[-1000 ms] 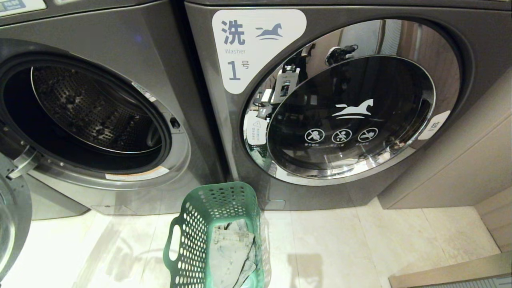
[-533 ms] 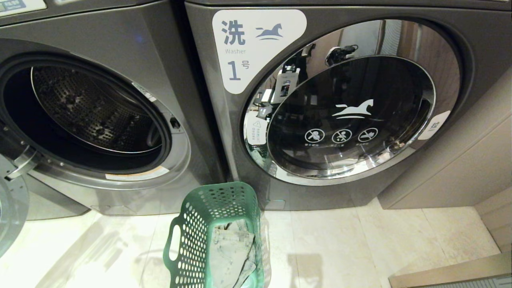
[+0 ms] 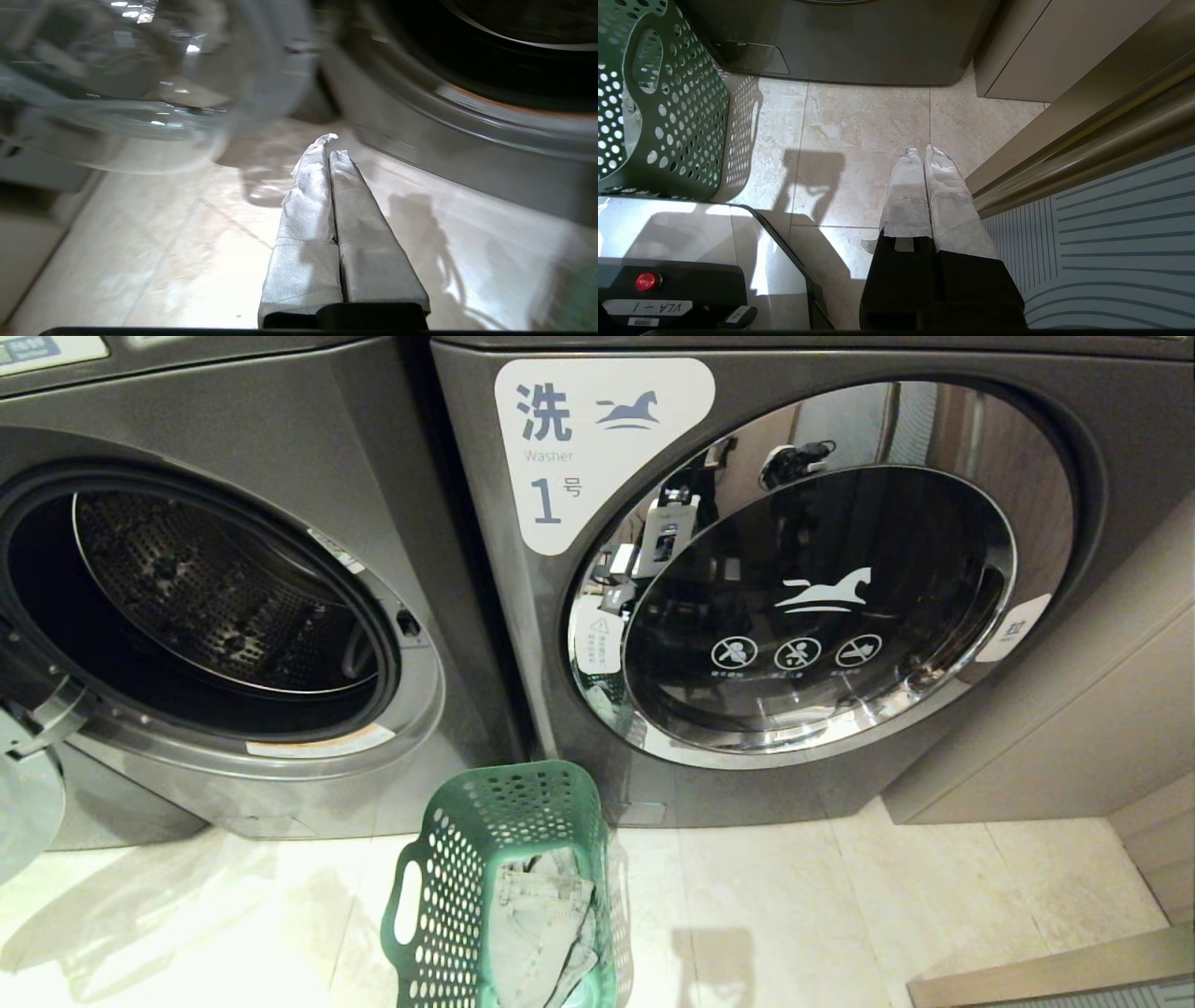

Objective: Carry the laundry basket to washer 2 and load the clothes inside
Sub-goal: Open the lid of the washing machine

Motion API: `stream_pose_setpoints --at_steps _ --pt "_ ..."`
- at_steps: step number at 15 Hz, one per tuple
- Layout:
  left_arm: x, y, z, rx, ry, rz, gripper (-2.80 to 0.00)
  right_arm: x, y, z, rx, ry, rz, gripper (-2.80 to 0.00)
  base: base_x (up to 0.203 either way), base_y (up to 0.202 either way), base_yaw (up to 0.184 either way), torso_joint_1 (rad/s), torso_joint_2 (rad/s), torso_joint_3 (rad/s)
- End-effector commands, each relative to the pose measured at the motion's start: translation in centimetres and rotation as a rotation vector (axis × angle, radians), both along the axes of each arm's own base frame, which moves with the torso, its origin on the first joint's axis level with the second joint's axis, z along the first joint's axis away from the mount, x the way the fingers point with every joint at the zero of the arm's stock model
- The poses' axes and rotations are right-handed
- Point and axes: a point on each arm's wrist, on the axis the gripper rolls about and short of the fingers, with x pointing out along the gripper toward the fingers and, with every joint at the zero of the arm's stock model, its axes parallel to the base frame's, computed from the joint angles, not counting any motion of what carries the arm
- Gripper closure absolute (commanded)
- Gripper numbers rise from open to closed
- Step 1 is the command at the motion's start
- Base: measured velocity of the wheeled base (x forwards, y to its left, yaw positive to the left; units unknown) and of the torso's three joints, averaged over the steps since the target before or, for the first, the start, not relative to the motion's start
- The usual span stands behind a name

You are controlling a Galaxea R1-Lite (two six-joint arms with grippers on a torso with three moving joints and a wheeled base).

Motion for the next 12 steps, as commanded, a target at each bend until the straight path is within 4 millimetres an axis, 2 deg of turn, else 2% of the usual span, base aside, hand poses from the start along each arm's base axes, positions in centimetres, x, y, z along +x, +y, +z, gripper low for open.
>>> stream_pose_setpoints --at_steps 1,3,6,9,12 --pt "-2.2 -5.8 -0.3 0.042 -0.055 -0.176 0.00 0.0 0.0 0.0 -0.001 0.003 0.000 0.00 0.000 0.000 0.000 0.000 0.00 0.000" --pt "-4.2 -9.3 -1.7 0.030 -0.057 -0.330 0.00 0.0 0.0 0.0 -0.001 0.003 0.000 0.00 0.000 0.000 0.000 0.000 0.00 0.000" --pt "-7.6 -12.3 -4.4 -0.014 -0.055 -0.507 0.00 0.0 0.0 0.0 -0.001 0.003 -0.001 0.00 0.000 0.000 0.000 0.000 0.00 0.000" --pt "-11.0 -13.8 -8.1 -0.030 -0.052 -0.635 0.00 0.0 0.0 0.0 -0.001 0.003 0.000 0.00 0.000 0.000 0.000 0.000 0.00 0.000" --pt "-12.9 -14.3 -10.7 -0.094 0.078 -0.760 0.00 0.0 0.0 0.0 -0.001 0.003 -0.001 0.00 0.000 0.000 0.000 0.000 0.00 0.000"
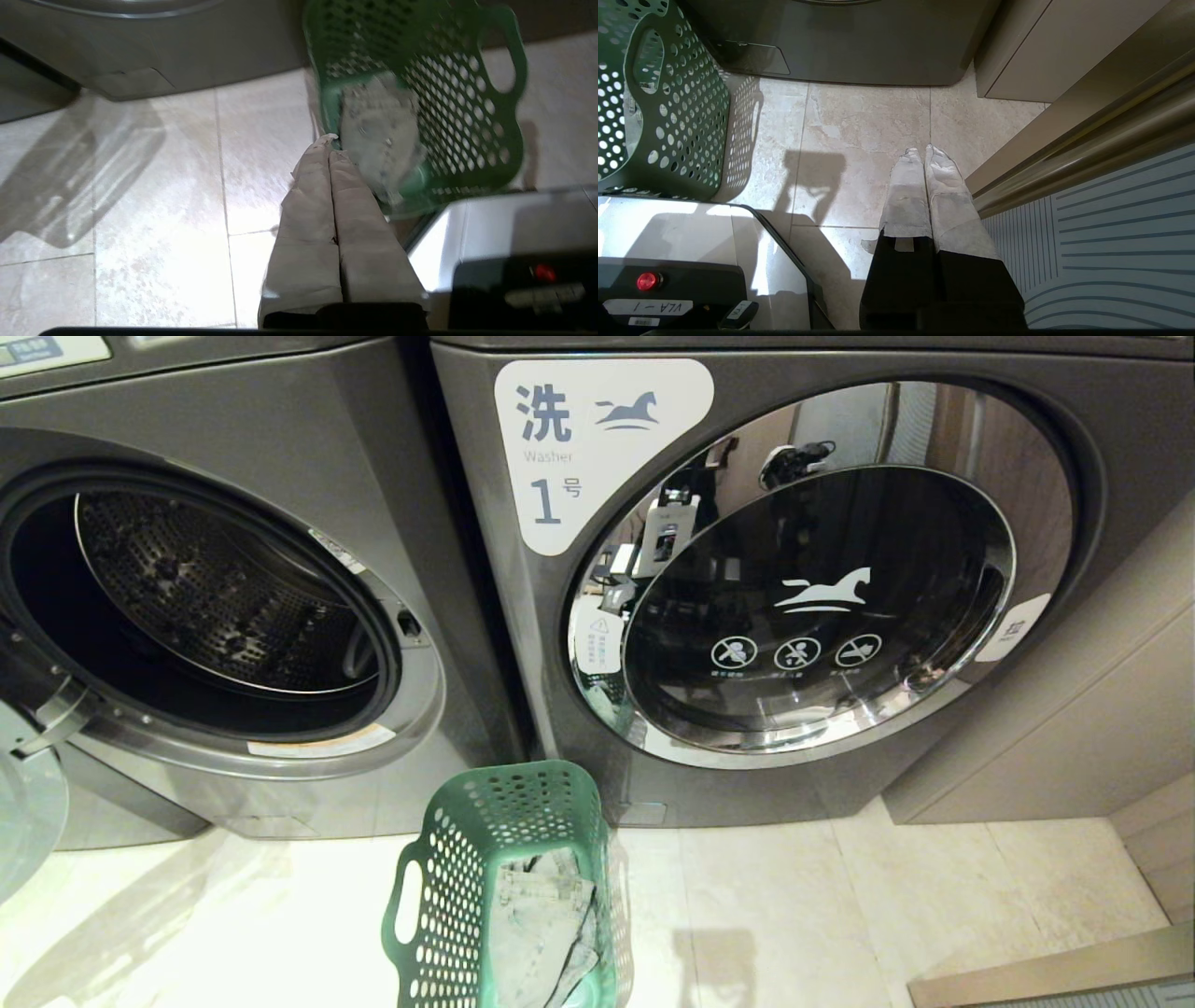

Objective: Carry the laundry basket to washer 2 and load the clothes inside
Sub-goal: Open the lid of the washing machine

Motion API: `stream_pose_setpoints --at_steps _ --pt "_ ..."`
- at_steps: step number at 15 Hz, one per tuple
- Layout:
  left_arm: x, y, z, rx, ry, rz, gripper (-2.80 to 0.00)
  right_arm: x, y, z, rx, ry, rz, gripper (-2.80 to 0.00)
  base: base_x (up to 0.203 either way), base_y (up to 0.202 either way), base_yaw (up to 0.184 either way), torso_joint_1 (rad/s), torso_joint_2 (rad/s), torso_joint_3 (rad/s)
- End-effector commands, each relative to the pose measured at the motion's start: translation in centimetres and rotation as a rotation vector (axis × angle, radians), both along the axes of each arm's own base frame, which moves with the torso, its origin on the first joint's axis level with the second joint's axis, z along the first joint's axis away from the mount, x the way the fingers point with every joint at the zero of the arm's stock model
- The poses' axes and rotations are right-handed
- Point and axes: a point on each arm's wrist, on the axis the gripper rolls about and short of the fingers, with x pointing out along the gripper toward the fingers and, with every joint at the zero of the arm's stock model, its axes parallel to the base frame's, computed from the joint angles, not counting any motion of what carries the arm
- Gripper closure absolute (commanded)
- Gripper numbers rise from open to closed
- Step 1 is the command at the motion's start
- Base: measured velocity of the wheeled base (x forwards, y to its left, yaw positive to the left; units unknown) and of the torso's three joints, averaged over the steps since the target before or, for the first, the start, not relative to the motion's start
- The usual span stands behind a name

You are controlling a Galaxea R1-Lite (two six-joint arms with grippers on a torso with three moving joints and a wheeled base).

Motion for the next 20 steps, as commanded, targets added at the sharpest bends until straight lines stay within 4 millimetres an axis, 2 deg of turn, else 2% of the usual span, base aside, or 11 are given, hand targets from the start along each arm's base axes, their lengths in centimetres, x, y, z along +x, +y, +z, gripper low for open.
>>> stream_pose_setpoints --at_steps 1,5,9,12,20 --pt "-1.5 -0.2 -0.9 0.006 0.037 -0.082 0.00 0.0 0.0 0.0 -0.001 0.003 0.001 0.00 0.000 0.000 0.000 0.000 0.00 0.000" --pt "-2.7 -0.1 -0.9 0.098 -0.011 -0.097 0.00 0.0 0.0 0.0 -0.001 0.003 0.001 0.00 0.000 0.000 0.000 0.000 0.00 0.000" --pt "-3.7 0.0 -1.9 0.091 -0.219 -0.010 0.00 0.0 0.0 0.0 0.000 0.003 -0.001 0.00 0.000 0.000 0.000 0.000 0.00 0.000" --pt "-4.6 0.0 -2.2 0.082 -0.327 -0.007 0.00 0.0 0.0 0.0 -0.001 0.003 0.001 0.00 0.000 0.000 0.000 0.000 0.00 0.000" --pt "-4.5 0.0 -2.6 0.014 -0.288 0.011 0.00 0.0 0.0 0.0 0.000 0.003 -0.001 0.00 0.000 0.000 0.000 0.000 0.00 0.000"
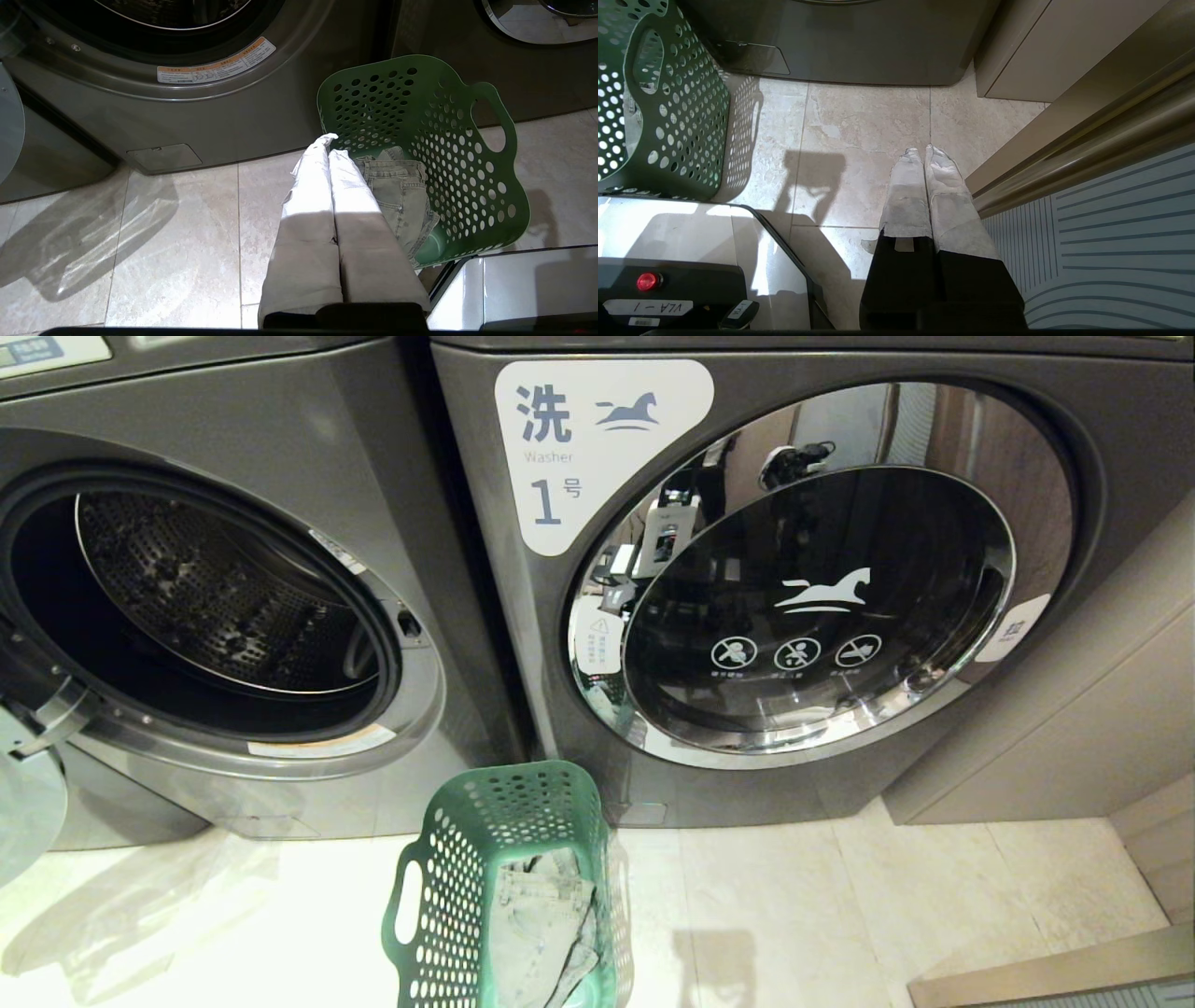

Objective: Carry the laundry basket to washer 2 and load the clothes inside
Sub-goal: Open the lid of the washing machine

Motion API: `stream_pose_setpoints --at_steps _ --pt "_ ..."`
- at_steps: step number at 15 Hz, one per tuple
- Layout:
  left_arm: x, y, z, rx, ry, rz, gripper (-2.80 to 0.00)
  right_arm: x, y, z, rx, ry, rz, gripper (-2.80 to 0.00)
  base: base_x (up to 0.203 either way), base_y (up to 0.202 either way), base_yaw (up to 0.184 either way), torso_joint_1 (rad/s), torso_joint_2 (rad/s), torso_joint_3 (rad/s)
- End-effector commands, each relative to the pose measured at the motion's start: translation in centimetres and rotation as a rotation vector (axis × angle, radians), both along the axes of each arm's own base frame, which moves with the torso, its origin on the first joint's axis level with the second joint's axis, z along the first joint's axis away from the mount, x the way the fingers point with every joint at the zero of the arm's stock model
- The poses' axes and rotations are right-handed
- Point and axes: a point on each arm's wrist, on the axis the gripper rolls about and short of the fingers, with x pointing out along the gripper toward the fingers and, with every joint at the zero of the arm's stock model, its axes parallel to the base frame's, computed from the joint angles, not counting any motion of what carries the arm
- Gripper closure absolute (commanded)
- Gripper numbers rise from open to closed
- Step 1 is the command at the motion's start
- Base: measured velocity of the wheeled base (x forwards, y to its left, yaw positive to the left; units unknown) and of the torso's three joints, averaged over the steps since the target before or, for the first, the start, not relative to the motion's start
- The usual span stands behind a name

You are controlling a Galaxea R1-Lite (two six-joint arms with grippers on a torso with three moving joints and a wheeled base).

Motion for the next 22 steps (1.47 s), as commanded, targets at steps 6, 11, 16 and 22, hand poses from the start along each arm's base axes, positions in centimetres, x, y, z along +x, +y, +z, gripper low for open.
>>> stream_pose_setpoints --at_steps 6,11,16,22 --pt "0.00 0.02 -0.28 -0.058 0.024 0.010 0.00 0.00 0.00 -0.02 -0.001 0.003 0.000 0.00 0.000 0.000 0.000 0.000 0.00 0.000" --pt "0.00 0.03 -0.28 -0.057 0.024 0.015 0.00 0.00 0.00 -0.02 0.000 0.003 0.000 0.00 0.000 0.000 0.000 0.000 0.00 0.000" --pt "0.00 0.03 -0.28 -0.057 0.024 0.015 0.00 0.00 0.00 -0.02 -0.001 0.003 -0.001 0.00 -0.052 0.000 0.001 0.002 0.00 0.000" --pt "0.00 0.03 -0.28 -0.058 0.024 0.013 0.00 0.00 0.00 -0.02 0.000 0.003 -0.001 0.00 -0.141 0.000 0.000 -0.003 0.00 0.003"
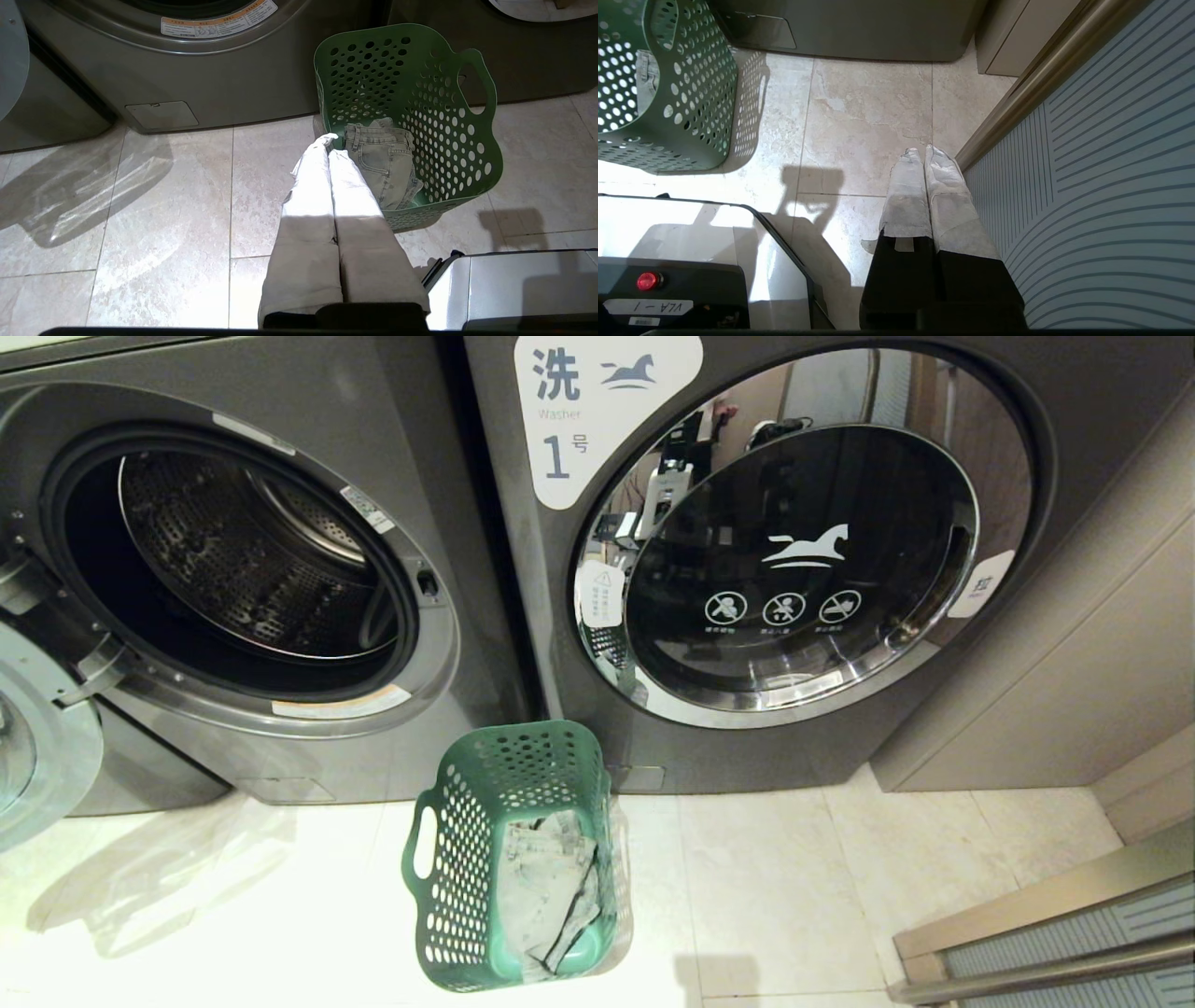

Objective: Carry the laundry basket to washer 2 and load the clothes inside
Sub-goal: Open the lid of the washing machine

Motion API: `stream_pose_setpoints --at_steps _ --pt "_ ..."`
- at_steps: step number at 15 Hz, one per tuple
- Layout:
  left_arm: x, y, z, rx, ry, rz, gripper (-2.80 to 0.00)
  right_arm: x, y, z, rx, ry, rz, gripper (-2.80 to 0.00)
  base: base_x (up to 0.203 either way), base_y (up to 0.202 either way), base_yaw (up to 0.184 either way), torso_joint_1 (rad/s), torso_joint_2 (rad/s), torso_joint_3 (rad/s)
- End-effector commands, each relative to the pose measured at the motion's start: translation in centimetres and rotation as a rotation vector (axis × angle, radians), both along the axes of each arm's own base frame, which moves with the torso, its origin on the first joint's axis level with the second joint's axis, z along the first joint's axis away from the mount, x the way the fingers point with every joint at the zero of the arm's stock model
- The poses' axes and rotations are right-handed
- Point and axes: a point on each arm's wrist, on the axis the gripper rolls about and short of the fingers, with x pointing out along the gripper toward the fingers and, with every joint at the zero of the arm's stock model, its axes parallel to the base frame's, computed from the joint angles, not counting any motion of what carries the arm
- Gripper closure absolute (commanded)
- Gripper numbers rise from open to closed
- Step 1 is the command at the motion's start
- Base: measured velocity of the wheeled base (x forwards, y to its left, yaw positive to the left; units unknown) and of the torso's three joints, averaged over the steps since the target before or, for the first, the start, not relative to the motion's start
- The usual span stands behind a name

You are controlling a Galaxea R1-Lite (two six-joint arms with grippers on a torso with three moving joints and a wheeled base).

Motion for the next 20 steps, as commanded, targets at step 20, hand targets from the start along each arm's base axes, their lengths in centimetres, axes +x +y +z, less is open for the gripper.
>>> stream_pose_setpoints --at_steps 20 --pt "0.02 0.04 -0.04 -0.055 0.001 0.019 0.00 0.00 0.00 -0.02 -0.003 0.003 0.001 0.00 0.000 0.102 -0.001 0.001 0.00 0.001"
